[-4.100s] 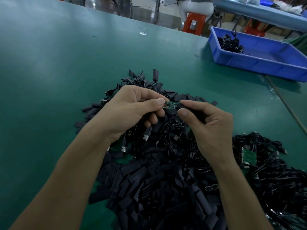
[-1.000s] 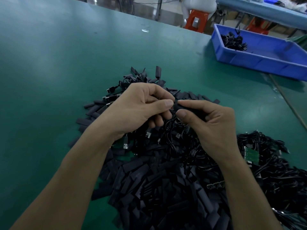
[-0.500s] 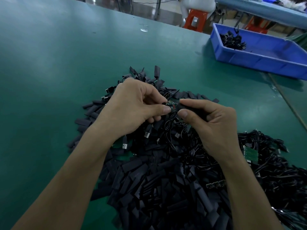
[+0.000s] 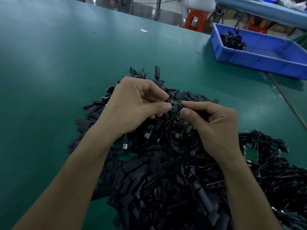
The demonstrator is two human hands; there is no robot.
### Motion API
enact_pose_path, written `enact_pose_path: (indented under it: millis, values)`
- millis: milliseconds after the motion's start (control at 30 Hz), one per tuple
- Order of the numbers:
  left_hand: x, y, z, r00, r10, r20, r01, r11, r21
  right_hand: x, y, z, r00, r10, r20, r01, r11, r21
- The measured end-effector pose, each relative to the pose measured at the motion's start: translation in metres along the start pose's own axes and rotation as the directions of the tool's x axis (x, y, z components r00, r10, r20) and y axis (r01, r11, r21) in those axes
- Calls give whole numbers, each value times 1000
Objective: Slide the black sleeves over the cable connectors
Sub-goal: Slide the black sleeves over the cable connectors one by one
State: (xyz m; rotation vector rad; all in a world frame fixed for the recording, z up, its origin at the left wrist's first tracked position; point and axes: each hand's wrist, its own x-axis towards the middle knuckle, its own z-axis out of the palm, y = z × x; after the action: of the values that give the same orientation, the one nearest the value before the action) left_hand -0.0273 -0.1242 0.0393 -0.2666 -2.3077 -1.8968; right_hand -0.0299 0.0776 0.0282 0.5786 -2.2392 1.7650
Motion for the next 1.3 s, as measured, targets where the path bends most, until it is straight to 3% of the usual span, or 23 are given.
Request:
enact_pose_path:
  millis: [433, 1300]
  values:
    - [-1, 0, 3, 997, 62, 41, -68, 985, 160, -4, 10, 3, 995, 37, -88, -30, 996, 79]
    - [-2, 1, 6, 995, 10, 95, -23, 991, 133, -4, 12, 13, 999, -21, -36, 24, 996, 82]
